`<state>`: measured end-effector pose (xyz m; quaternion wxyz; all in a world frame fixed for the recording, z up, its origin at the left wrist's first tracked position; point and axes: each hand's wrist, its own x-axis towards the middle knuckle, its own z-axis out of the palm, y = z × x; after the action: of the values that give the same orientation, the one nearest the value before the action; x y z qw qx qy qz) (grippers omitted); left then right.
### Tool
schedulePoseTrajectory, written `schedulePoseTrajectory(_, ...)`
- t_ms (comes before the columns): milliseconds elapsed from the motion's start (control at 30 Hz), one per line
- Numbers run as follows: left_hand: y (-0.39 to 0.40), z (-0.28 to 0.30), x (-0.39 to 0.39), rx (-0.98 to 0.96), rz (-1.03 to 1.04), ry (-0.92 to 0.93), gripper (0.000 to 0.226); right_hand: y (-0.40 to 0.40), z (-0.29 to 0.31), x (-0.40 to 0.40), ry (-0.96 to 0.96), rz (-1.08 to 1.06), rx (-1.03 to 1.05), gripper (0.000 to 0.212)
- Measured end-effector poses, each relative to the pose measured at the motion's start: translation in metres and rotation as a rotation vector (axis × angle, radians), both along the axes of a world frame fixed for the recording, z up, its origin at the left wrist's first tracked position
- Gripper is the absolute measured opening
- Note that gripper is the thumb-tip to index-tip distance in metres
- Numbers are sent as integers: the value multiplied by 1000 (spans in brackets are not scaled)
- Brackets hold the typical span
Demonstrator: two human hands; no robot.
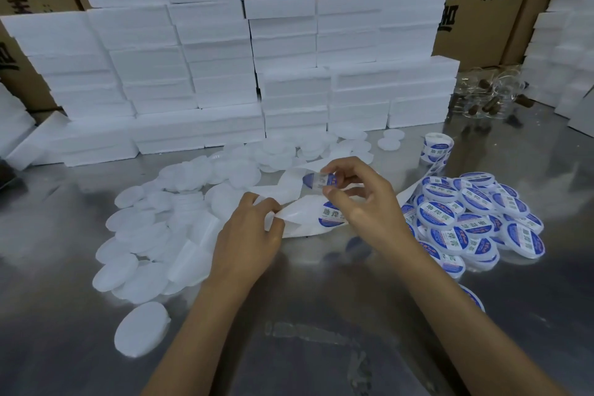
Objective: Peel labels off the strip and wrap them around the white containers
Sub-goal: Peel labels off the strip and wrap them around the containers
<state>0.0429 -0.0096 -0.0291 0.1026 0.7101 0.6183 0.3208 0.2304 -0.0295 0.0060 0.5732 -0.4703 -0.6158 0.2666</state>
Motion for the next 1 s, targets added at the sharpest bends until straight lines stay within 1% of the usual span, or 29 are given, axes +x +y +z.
schedulePoseTrajectory(67, 0, -1, -2, -14, 0, -20, 17, 1, 0, 4, 71, -10, -6, 25)
schedulePoseTrajectory(133, -1, -1, -2, -30, -24, -55, 27, 3, 0, 7, 131, -23, -25, 26)
schedulePoseTrajectory(233, -4, 4, -1, -19, -56, -139, 43, 7, -2, 10, 173, -59, -71, 25)
schedulePoseTrajectory(300, -7, 9, 0, 11, -39, -196, 47, 8, -4, 11, 184, -76, -96, 24)
schedulePoseTrajectory(433, -13, 17, 4, 84, -31, -319, 48, 10, -5, 13, 230, -76, -154, 22)
schedulePoseTrajectory(567, -17, 23, 12, 143, -49, -518, 40, 10, -3, 15, 303, -46, -209, 23)
schedulePoseTrajectory(600, -18, 26, 15, 136, -60, -592, 37, 9, -2, 15, 309, -37, -222, 22)
schedulePoseTrajectory(633, -18, 29, 18, 106, -78, -694, 36, 8, -1, 15, 318, -27, -233, 20)
schedulePoseTrajectory(733, -16, 40, 27, -80, -147, -1103, 26, 2, 7, 11, 346, 25, -257, 19)
schedulePoseTrajectory(800, -18, 45, 31, -169, -179, -1295, 27, -4, 13, 5, 359, 95, -239, 22)
schedulePoseTrajectory(900, -22, 40, 34, -243, -250, -1412, 45, -13, 15, -6, 344, 210, -196, 25)
schedulePoseTrajectory(1000, -25, 38, 36, -340, -297, -1449, 55, -18, 13, -17, 267, 247, -176, 26)
